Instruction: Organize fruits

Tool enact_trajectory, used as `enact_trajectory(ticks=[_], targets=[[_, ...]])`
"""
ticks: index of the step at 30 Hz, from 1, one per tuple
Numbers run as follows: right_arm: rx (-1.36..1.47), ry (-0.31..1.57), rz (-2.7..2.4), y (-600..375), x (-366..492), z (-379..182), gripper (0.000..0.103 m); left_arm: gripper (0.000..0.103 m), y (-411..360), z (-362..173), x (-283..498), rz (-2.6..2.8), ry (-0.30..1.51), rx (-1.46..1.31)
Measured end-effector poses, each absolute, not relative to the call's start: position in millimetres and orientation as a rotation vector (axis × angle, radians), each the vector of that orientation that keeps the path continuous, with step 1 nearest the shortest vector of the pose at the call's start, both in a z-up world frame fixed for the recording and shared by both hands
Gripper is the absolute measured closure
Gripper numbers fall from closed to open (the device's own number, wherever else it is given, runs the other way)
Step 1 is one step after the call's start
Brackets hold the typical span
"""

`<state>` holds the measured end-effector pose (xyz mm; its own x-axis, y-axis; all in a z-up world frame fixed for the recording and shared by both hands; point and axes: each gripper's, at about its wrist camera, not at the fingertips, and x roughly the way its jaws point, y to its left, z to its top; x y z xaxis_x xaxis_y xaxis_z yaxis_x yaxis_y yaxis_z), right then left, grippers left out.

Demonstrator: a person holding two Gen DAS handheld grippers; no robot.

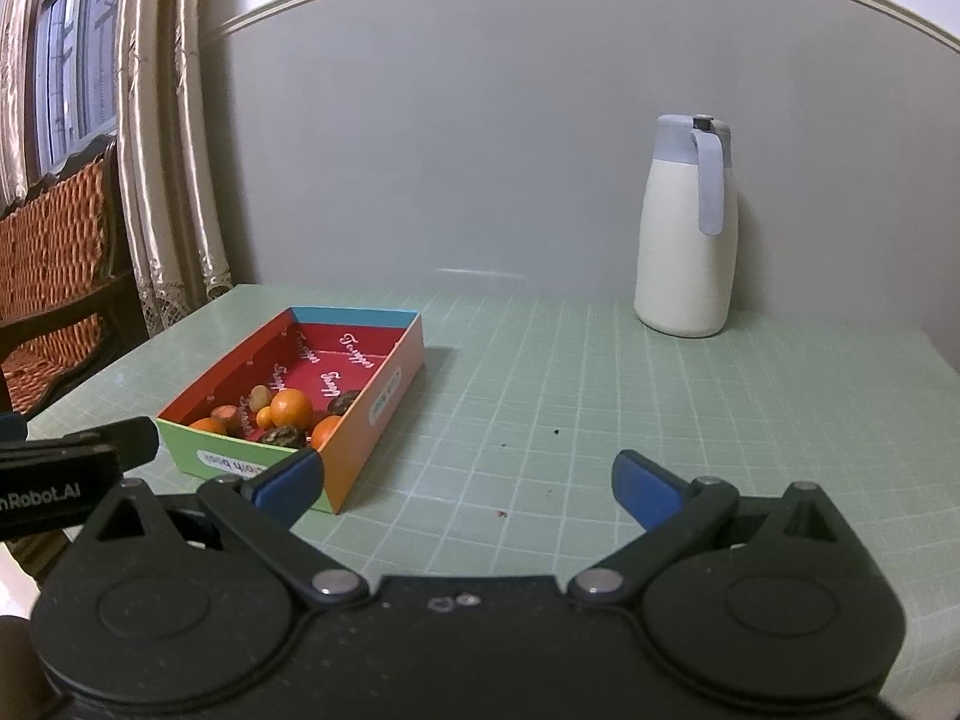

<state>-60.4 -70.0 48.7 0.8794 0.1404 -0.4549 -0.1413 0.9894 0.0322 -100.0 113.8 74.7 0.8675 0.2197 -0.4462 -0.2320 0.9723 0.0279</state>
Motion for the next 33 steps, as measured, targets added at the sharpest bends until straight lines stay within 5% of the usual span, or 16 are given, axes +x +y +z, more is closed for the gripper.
enact_trajectory(ticks=[33], targets=[[0.006, 0.476, 0.161, -73, -61, 46, 0.000, 0.000, 113, 66, -89, 0.197, 0.511, -0.004]])
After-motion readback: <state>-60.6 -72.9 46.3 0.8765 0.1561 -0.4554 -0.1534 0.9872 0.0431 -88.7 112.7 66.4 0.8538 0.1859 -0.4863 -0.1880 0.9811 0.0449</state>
